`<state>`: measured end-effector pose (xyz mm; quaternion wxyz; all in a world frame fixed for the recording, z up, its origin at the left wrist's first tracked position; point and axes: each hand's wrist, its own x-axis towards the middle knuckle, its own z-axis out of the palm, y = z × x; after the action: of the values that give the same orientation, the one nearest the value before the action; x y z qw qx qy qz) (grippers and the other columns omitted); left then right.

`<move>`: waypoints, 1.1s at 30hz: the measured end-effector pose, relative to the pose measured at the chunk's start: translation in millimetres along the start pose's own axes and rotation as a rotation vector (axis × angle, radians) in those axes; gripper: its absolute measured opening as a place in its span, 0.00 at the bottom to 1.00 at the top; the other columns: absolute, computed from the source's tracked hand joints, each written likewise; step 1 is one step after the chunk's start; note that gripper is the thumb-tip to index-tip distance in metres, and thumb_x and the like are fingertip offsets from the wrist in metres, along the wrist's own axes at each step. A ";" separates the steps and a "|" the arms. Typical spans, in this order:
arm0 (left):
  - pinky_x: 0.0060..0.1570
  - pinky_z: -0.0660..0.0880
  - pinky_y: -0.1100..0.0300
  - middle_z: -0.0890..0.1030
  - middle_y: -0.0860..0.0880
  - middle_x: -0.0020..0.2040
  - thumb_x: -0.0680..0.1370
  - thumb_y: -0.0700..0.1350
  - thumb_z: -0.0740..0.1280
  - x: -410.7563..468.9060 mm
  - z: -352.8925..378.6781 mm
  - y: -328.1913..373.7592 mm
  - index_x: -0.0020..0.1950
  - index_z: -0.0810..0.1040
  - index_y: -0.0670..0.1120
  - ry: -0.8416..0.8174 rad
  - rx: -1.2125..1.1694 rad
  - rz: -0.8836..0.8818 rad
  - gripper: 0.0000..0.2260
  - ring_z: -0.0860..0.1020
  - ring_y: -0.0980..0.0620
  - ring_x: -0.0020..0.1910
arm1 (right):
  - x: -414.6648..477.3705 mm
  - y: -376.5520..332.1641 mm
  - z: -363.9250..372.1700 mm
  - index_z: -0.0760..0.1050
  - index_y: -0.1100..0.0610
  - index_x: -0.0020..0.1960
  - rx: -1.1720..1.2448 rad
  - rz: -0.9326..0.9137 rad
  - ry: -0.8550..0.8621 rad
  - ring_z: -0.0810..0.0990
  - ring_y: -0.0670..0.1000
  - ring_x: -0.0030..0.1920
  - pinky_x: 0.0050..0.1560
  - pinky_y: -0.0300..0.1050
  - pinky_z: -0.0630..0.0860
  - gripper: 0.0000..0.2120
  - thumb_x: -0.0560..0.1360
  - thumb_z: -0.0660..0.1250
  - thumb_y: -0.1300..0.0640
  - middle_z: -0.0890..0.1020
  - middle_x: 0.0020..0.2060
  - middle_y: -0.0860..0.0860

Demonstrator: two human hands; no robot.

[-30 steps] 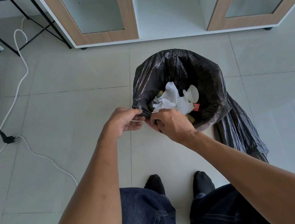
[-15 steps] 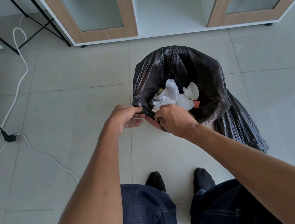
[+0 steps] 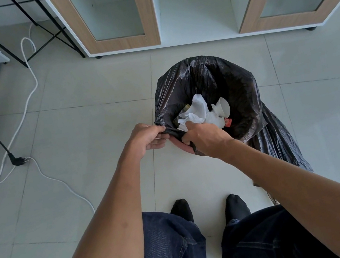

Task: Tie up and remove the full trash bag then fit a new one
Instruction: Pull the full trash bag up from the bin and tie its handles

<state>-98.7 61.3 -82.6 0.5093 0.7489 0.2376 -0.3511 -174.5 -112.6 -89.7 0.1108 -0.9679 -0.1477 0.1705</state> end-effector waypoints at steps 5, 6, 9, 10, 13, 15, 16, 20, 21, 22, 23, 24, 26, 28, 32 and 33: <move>0.31 0.80 0.62 0.84 0.46 0.38 0.78 0.42 0.69 -1.1 1.0 1.2 0.49 0.79 0.42 0.021 0.034 0.009 0.04 0.78 0.53 0.30 | -10.6 3.7 0.0 0.76 0.55 0.48 -0.166 0.043 -0.096 0.71 0.53 0.37 0.36 0.46 0.67 0.09 0.77 0.59 0.66 0.72 0.46 0.53; 0.30 0.79 0.62 0.84 0.46 0.38 0.78 0.42 0.69 -0.9 1.7 1.6 0.49 0.79 0.42 0.030 0.043 0.010 0.04 0.77 0.54 0.29 | -11.0 4.9 -2.4 0.74 0.54 0.44 -0.171 0.064 -0.112 0.73 0.54 0.38 0.37 0.46 0.67 0.09 0.77 0.59 0.66 0.72 0.44 0.52; 0.27 0.78 0.64 0.84 0.46 0.37 0.78 0.42 0.69 -1.2 3.4 2.7 0.50 0.79 0.41 0.064 0.069 0.018 0.05 0.77 0.54 0.28 | -13.3 11.5 -10.3 0.72 0.53 0.39 -0.172 0.150 -0.159 0.75 0.54 0.39 0.38 0.46 0.69 0.11 0.74 0.60 0.67 0.70 0.35 0.49; 0.26 0.78 0.64 0.84 0.46 0.37 0.78 0.42 0.69 -1.2 3.9 2.7 0.50 0.79 0.41 0.071 0.071 0.023 0.05 0.77 0.54 0.28 | -15.8 14.0 -13.4 0.75 0.53 0.44 -0.181 0.179 -0.181 0.74 0.54 0.39 0.39 0.46 0.70 0.10 0.74 0.60 0.66 0.71 0.35 0.49; 0.27 0.79 0.63 0.85 0.46 0.38 0.78 0.42 0.70 -1.1 5.1 2.7 0.51 0.80 0.41 0.088 0.076 0.035 0.05 0.77 0.54 0.28 | -25.5 22.7 -23.4 0.76 0.55 0.56 -0.232 0.273 -0.282 0.78 0.55 0.46 0.41 0.47 0.70 0.11 0.75 0.62 0.62 0.77 0.46 0.52; 0.28 0.79 0.62 0.85 0.45 0.38 0.78 0.42 0.69 -0.8 6.0 2.6 0.50 0.80 0.40 0.098 0.078 0.040 0.05 0.78 0.53 0.28 | -33.0 29.9 -31.7 0.75 0.56 0.58 -0.234 0.345 -0.364 0.78 0.55 0.48 0.43 0.47 0.70 0.12 0.75 0.62 0.61 0.77 0.48 0.52; 0.28 0.79 0.62 0.85 0.45 0.38 0.78 0.41 0.69 -0.7 6.5 2.8 0.50 0.80 0.40 0.104 0.077 0.043 0.05 0.78 0.53 0.28 | -37.4 33.2 -36.0 0.74 0.56 0.57 -0.230 0.378 -0.409 0.77 0.54 0.46 0.43 0.47 0.71 0.11 0.75 0.62 0.61 0.76 0.46 0.51; 0.26 0.80 0.62 0.85 0.45 0.36 0.77 0.42 0.70 -1.4 7.6 2.8 0.46 0.79 0.41 0.127 0.088 0.037 0.04 0.78 0.52 0.27 | -54.2 51.4 -45.0 0.71 0.61 0.43 -0.026 0.563 -0.588 0.75 0.48 0.24 0.29 0.41 0.72 0.05 0.74 0.58 0.64 0.76 0.30 0.51; 0.25 0.79 0.62 0.85 0.45 0.36 0.77 0.42 0.70 -1.5 7.3 2.6 0.45 0.79 0.41 0.130 0.093 0.031 0.05 0.78 0.52 0.27 | -56.3 56.1 -46.2 0.71 0.62 0.42 0.141 0.615 -0.609 0.75 0.48 0.21 0.26 0.41 0.74 0.06 0.75 0.56 0.65 0.76 0.28 0.52; 0.24 0.79 0.62 0.85 0.45 0.36 0.77 0.42 0.71 -1.4 7.4 2.6 0.44 0.79 0.41 0.134 0.098 0.024 0.05 0.78 0.52 0.27 | -57.7 61.0 -47.2 0.70 0.62 0.43 0.340 0.668 -0.607 0.73 0.48 0.20 0.26 0.41 0.76 0.07 0.76 0.54 0.66 0.75 0.27 0.53; 0.24 0.78 0.62 0.85 0.45 0.35 0.77 0.43 0.71 -1.5 7.2 2.8 0.43 0.79 0.41 0.137 0.101 0.016 0.06 0.78 0.52 0.27 | -59.2 65.0 -47.8 0.69 0.63 0.44 0.530 0.719 -0.576 0.71 0.48 0.20 0.27 0.42 0.77 0.07 0.77 0.54 0.66 0.75 0.28 0.53; 0.24 0.78 0.62 0.85 0.45 0.36 0.77 0.43 0.71 -1.9 7.1 2.8 0.43 0.80 0.41 0.140 0.101 0.008 0.07 0.79 0.52 0.27 | -60.8 68.5 -48.0 0.70 0.64 0.46 0.692 0.770 -0.520 0.70 0.48 0.22 0.27 0.43 0.77 0.07 0.77 0.54 0.67 0.75 0.29 0.54; 0.25 0.78 0.62 0.85 0.45 0.35 0.76 0.44 0.71 -3.1 7.5 3.8 0.43 0.81 0.40 0.143 0.092 -0.010 0.07 0.79 0.52 0.28 | -64.5 75.6 -49.3 0.71 0.68 0.51 0.989 0.858 -0.399 0.74 0.48 0.24 0.28 0.42 0.78 0.07 0.77 0.55 0.68 0.79 0.33 0.56; 0.23 0.77 0.63 0.84 0.46 0.31 0.76 0.43 0.71 -4.1 6.6 4.3 0.43 0.81 0.39 0.161 0.071 -0.021 0.07 0.79 0.51 0.27 | -68.1 84.0 -50.6 0.71 0.66 0.56 1.383 0.936 -0.280 0.78 0.48 0.26 0.27 0.41 0.79 0.07 0.79 0.58 0.67 0.81 0.39 0.59; 0.21 0.77 0.63 0.83 0.45 0.31 0.76 0.41 0.70 -3.7 1.7 4.0 0.46 0.81 0.38 0.208 0.040 -0.026 0.05 0.79 0.50 0.26 | -67.4 100.6 -49.6 0.71 0.63 0.55 2.132 1.128 0.163 0.75 0.49 0.33 0.27 0.39 0.77 0.08 0.79 0.64 0.60 0.75 0.45 0.61; 0.22 0.77 0.63 0.84 0.44 0.33 0.76 0.41 0.70 -3.7 1.0 4.7 0.46 0.81 0.38 0.211 0.038 -0.025 0.05 0.79 0.50 0.26 | -65.2 102.3 -47.9 0.72 0.64 0.54 2.226 1.160 0.267 0.74 0.49 0.33 0.27 0.39 0.76 0.08 0.78 0.64 0.60 0.74 0.46 0.60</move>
<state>-98.0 58.6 -77.2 0.4626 0.7885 0.2924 -0.2808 -190.3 -236.9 -53.5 0.7871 -0.2827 0.5333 0.1267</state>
